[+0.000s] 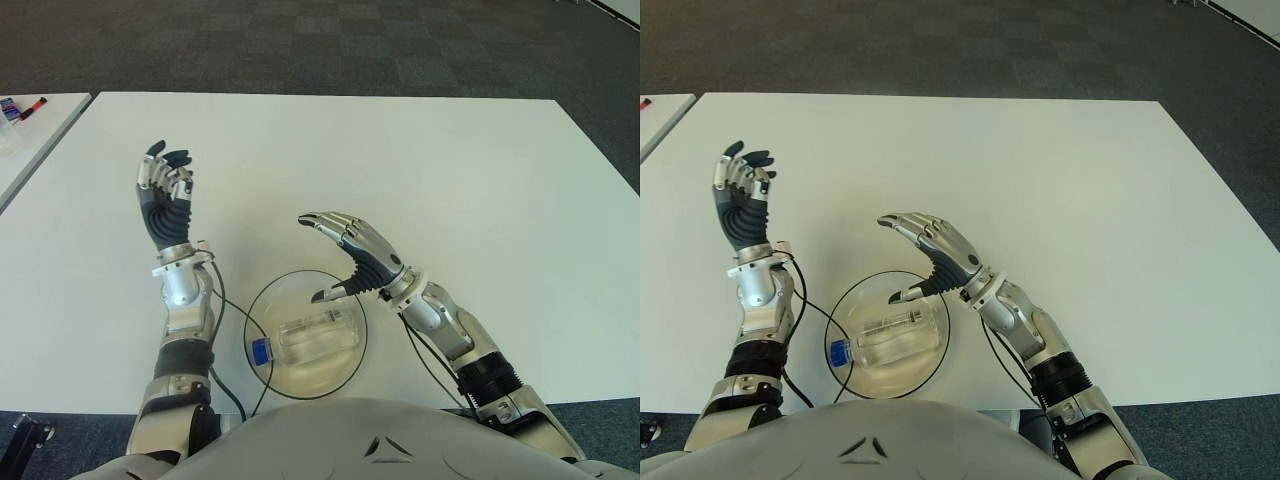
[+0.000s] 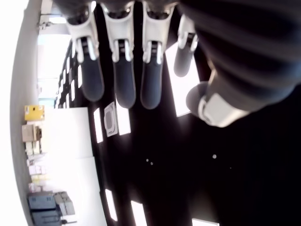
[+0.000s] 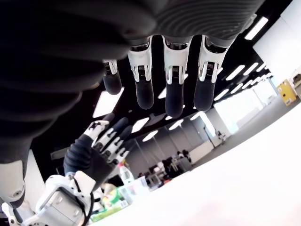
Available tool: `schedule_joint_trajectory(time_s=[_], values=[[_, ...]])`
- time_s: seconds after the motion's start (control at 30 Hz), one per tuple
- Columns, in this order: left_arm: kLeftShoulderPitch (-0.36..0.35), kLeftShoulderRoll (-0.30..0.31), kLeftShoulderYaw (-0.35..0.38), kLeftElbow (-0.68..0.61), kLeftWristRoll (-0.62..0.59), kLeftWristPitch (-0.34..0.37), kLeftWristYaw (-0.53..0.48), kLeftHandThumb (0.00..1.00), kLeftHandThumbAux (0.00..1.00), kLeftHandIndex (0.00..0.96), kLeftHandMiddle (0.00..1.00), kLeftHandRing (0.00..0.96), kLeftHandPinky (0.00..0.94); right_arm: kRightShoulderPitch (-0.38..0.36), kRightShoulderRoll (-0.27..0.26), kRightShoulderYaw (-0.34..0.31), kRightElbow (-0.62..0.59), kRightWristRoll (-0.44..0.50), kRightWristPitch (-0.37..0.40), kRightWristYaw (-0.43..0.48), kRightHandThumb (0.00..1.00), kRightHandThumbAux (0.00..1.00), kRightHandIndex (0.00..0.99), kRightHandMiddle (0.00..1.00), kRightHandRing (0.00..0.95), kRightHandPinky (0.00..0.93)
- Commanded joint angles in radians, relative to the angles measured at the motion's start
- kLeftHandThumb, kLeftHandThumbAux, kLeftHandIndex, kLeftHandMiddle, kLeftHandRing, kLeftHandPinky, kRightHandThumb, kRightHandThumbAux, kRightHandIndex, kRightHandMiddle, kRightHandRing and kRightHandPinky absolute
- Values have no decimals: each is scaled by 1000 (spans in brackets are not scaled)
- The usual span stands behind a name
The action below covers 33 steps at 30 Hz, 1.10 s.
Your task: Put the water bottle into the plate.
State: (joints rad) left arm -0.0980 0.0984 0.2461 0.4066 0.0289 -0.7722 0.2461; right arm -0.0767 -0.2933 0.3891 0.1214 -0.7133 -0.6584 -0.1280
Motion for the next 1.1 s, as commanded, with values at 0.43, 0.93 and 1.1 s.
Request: schedule_joint_trajectory(time_s=[0.43, 0.93, 1.1], values=[[47, -21, -3, -63, 10, 56, -14, 599, 583, 195, 301, 315, 347, -17, 33, -10, 15, 3, 104, -8, 343, 566, 33, 138, 164, 207], [78, -5, 21, -48, -16, 56, -32, 622, 642, 193, 303, 311, 333, -48, 69, -62, 55, 108, 175, -4, 95, 646, 0, 124, 168, 216], [86, -2, 25, -37, -17, 51, -31, 629, 650, 197, 305, 312, 329, -53, 84, -68, 59, 122, 200, -8, 55, 664, 1, 132, 184, 239]])
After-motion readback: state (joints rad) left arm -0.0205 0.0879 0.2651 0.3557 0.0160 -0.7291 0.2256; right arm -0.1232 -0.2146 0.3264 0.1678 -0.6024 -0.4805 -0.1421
